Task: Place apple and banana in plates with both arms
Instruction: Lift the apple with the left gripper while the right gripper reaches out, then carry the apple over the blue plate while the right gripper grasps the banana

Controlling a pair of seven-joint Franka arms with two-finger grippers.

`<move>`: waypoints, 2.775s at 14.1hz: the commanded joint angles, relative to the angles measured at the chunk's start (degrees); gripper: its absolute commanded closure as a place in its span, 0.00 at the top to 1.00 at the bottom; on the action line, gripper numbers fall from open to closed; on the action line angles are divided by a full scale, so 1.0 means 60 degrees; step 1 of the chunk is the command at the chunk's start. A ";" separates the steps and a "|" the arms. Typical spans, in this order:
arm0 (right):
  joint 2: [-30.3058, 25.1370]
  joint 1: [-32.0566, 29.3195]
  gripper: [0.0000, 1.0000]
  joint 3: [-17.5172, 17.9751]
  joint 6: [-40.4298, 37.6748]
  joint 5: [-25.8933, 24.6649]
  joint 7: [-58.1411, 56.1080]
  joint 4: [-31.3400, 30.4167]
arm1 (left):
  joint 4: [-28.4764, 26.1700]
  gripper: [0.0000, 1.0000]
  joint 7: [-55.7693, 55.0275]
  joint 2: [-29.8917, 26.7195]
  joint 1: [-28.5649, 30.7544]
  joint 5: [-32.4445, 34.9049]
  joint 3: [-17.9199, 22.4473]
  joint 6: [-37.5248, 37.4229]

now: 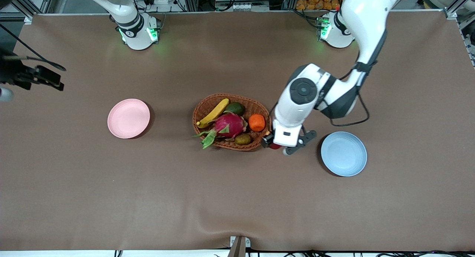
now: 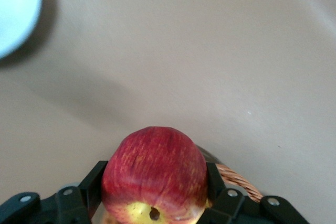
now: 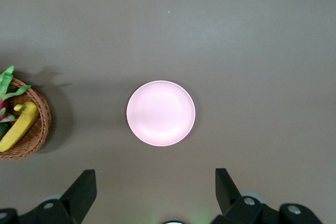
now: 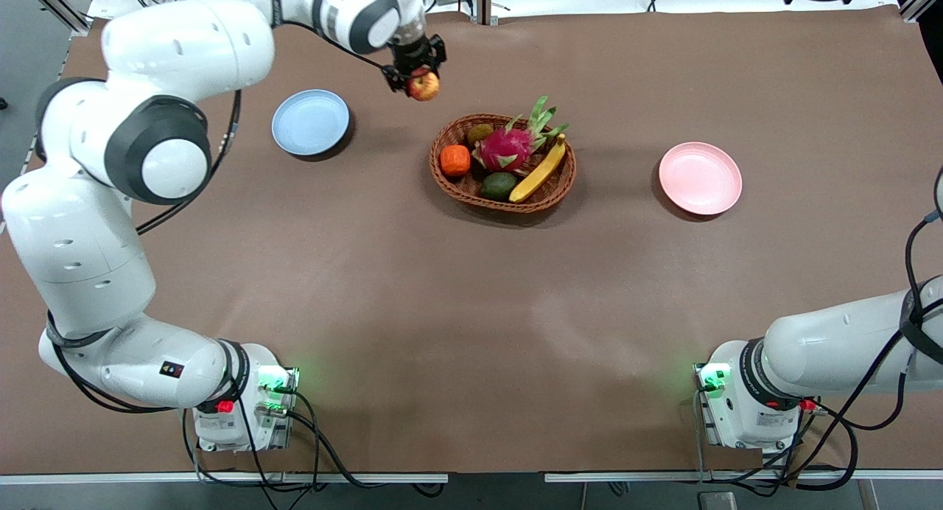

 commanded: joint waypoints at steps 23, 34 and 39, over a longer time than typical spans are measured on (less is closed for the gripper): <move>0.4875 0.3681 0.88 0.0032 0.2911 0.2808 0.9905 0.0198 | -0.0182 0.00 0.7217 0.0271 0.3231 0.1123 -0.0015 -0.2329; 0.5374 0.4561 0.66 0.0017 0.3599 0.2763 1.0667 -0.0226 | -0.0124 0.00 0.7336 0.1297 0.3099 0.3042 -0.0015 -0.2080; 0.5374 0.4781 0.50 0.0003 0.4039 0.2763 1.0667 -0.0476 | -0.0138 0.00 0.7321 0.1634 0.3085 0.3305 -0.0015 -0.1904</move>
